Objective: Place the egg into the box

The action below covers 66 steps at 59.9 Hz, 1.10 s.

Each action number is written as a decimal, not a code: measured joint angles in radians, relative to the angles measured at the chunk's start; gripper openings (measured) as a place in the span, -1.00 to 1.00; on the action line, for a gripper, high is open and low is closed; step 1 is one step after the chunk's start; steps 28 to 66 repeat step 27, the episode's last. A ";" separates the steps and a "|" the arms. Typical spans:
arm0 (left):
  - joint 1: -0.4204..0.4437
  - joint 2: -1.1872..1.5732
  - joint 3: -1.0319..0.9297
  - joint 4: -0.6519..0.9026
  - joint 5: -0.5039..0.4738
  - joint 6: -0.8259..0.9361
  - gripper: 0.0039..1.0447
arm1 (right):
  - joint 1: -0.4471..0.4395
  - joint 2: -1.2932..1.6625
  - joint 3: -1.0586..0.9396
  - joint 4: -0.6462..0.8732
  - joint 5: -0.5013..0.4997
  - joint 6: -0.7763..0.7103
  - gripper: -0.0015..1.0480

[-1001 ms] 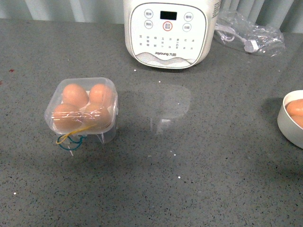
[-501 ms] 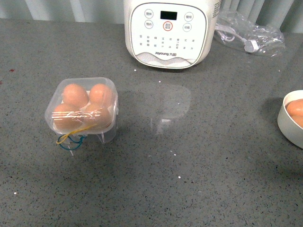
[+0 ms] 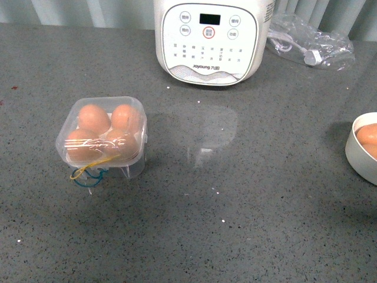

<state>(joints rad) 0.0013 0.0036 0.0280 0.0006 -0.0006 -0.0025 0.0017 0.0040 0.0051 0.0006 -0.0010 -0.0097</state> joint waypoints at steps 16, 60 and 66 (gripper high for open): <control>0.000 0.000 0.000 0.000 0.000 0.000 0.87 | 0.000 0.000 0.000 0.000 0.000 0.000 0.86; 0.000 0.000 0.000 0.000 0.000 0.000 0.87 | 0.000 0.000 0.000 0.000 0.000 0.000 0.86; 0.000 0.000 0.000 0.000 0.000 0.000 0.87 | 0.000 0.000 0.000 0.000 0.000 0.000 0.86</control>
